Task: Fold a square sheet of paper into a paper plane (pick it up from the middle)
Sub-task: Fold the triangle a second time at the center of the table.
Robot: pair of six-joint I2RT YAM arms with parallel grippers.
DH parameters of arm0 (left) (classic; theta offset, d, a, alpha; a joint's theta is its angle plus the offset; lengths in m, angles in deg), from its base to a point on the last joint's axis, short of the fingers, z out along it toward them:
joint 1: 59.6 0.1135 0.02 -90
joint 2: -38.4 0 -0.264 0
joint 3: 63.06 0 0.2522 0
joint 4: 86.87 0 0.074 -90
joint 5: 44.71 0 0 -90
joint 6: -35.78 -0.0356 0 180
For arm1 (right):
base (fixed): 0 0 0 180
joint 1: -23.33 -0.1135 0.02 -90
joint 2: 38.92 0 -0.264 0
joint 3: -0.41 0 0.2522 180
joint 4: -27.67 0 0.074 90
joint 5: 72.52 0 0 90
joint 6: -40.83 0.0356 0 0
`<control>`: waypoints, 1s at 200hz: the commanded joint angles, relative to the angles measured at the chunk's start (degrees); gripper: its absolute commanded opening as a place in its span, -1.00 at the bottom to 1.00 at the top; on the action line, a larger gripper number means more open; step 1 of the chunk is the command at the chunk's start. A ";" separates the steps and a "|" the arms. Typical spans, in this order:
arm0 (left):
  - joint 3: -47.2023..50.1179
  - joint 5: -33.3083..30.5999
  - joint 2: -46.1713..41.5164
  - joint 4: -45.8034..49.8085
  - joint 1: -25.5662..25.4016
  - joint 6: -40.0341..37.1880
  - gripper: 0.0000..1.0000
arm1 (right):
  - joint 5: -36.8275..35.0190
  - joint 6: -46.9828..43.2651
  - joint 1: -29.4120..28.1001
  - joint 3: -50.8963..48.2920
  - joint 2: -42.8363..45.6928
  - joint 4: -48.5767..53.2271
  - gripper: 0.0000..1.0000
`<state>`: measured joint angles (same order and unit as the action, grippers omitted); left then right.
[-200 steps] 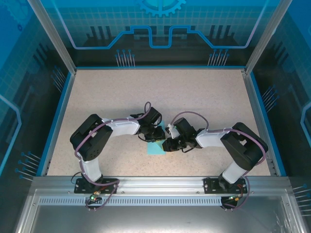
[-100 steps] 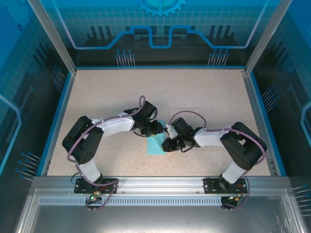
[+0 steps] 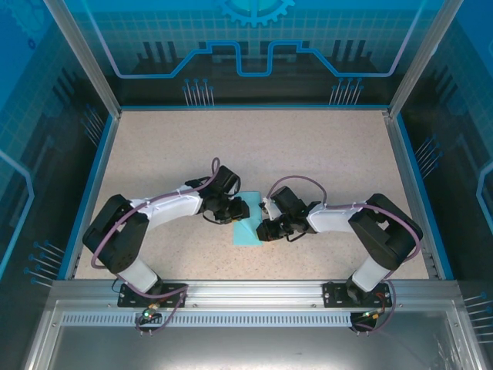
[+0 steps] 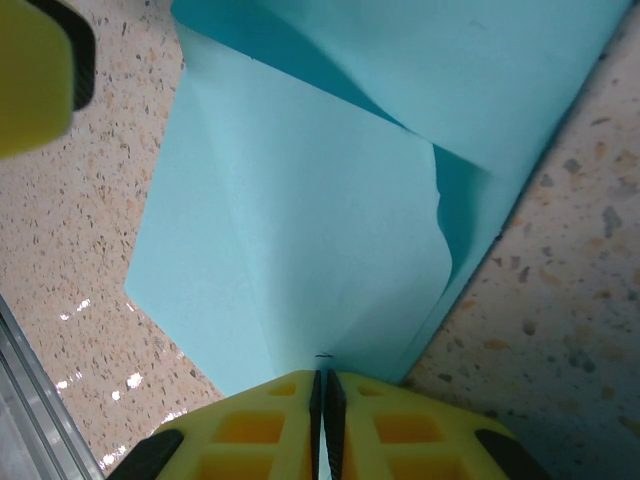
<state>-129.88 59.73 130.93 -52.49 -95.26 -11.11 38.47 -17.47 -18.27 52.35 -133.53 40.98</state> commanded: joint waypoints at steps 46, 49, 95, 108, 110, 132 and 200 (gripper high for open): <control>-0.81 4.64 4.00 -3.72 -0.75 -0.22 -0.53 | -5.35 -1.58 -2.75 -0.99 -4.61 2.39 -0.71; -0.63 4.79 4.12 -3.93 -0.78 -0.19 -0.53 | -5.34 -1.64 -2.71 -1.00 -4.59 2.38 -0.71; 0.82 4.00 6.19 -4.43 -0.81 -1.05 -0.56 | -5.48 -1.47 -2.78 -1.39 -4.53 2.12 -0.71; 0.35 3.20 7.33 -3.76 -0.75 -1.66 -0.57 | -5.57 -1.36 -2.78 -1.52 -4.42 2.07 -0.71; 0.29 3.11 7.45 -3.64 -0.80 -1.68 -0.57 | -5.58 -1.44 -2.78 -1.57 -4.44 2.24 -0.71; -0.20 1.57 8.51 -1.94 -0.78 -2.39 -0.58 | -6.02 -1.74 -2.76 -1.56 -4.23 2.86 -0.72; -0.34 -5.07 9.11 2.68 -0.20 -4.69 -0.58 | -6.32 -2.32 -2.73 -1.57 -4.14 3.42 -0.72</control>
<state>-129.92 61.15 138.97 -56.27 -95.78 -13.32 37.45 -17.75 -18.64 52.54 -133.31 41.44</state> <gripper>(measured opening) 0.210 0.140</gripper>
